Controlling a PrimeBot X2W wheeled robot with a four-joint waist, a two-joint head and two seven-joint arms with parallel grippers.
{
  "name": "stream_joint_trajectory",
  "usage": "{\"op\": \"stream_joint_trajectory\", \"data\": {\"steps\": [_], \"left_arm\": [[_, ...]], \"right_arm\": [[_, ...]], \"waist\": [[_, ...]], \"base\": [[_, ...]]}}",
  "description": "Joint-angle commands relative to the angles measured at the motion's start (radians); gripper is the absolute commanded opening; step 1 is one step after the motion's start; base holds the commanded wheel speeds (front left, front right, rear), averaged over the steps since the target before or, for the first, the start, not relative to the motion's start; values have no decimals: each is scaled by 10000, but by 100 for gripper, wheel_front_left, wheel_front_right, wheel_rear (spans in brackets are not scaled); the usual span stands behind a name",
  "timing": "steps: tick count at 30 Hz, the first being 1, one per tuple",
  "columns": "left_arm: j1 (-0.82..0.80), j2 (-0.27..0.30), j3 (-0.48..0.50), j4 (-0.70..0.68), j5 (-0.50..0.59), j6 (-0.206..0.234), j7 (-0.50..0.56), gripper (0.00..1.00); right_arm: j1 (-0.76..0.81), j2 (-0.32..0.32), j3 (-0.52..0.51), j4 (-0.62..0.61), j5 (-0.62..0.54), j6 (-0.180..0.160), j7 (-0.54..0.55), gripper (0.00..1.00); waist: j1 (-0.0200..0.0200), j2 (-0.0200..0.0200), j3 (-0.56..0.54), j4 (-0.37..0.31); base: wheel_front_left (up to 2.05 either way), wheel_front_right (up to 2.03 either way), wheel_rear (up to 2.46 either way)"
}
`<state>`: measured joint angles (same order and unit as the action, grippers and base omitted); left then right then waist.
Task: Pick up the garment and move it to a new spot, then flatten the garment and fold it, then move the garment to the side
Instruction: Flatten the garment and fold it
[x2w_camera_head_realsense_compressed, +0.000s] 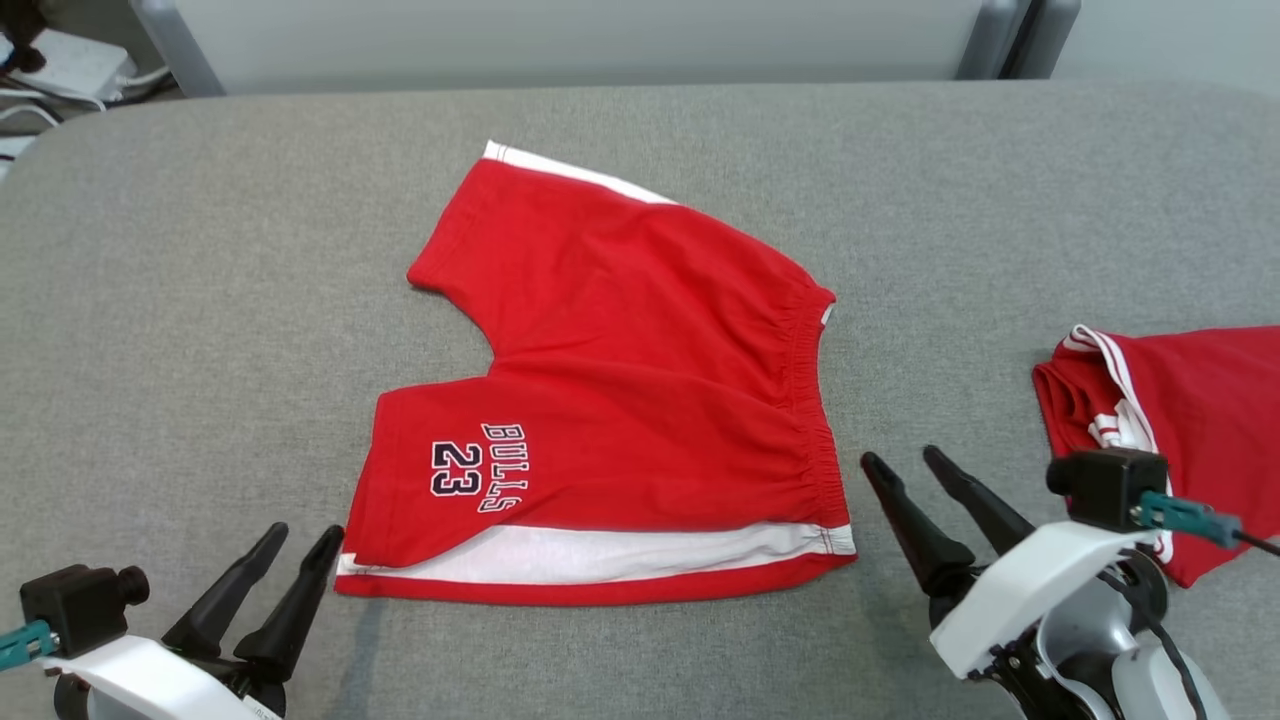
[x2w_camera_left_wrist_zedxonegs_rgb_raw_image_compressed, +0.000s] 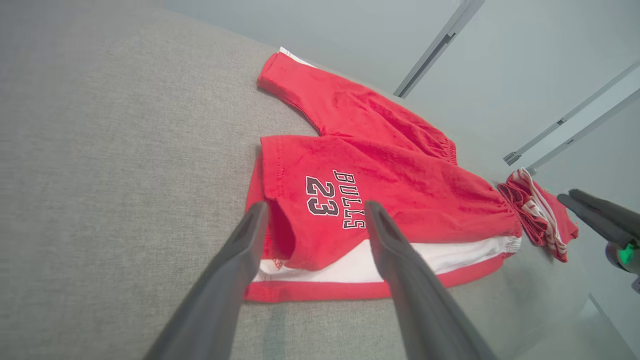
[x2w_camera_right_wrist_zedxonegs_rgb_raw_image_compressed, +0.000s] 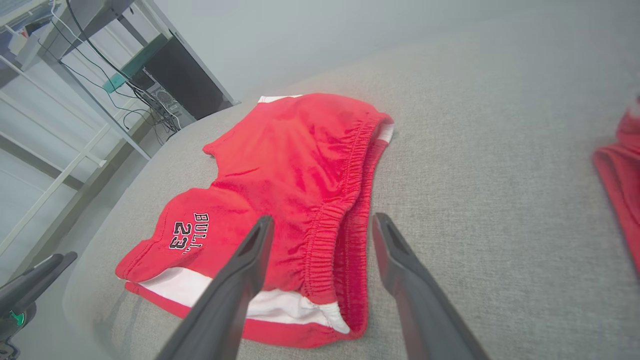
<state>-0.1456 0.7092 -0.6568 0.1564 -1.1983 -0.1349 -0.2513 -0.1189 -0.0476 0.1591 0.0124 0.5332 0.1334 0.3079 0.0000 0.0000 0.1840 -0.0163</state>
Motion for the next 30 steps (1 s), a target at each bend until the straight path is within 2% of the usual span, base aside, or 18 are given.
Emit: {"op": "stream_joint_trajectory", "data": {"steps": [1, 11, 18, 30], "left_arm": [[-93, 228, 720, -52, 206, 42, -105, 100], [750, -737, 2525, 125, 1191, 42, -105, 100], [1165, -1230, 3229, 192, 2127, 42, -105, 100], [1672, -1877, 3996, 228, 3573, 42, -105, 100]], "right_arm": [[36, -54, 61, -338, -209, -27, -322, 100], [379, -366, -200, 7, -650, -27, -1741, 100], [530, -617, -112, 482, -912, -27, -2700, 100], [702, -927, 14, 1005, -927, -27, -3424, 100]], "waist": [[0, 0, -201, -18], [0, 0, -872, -63], [0, 0, -1267, -24], [0, 0, -1783, -35]], "base": [[0, 0, 0], [0, 0, 0], [0, 0, 0], [0, 0, 0]]}}
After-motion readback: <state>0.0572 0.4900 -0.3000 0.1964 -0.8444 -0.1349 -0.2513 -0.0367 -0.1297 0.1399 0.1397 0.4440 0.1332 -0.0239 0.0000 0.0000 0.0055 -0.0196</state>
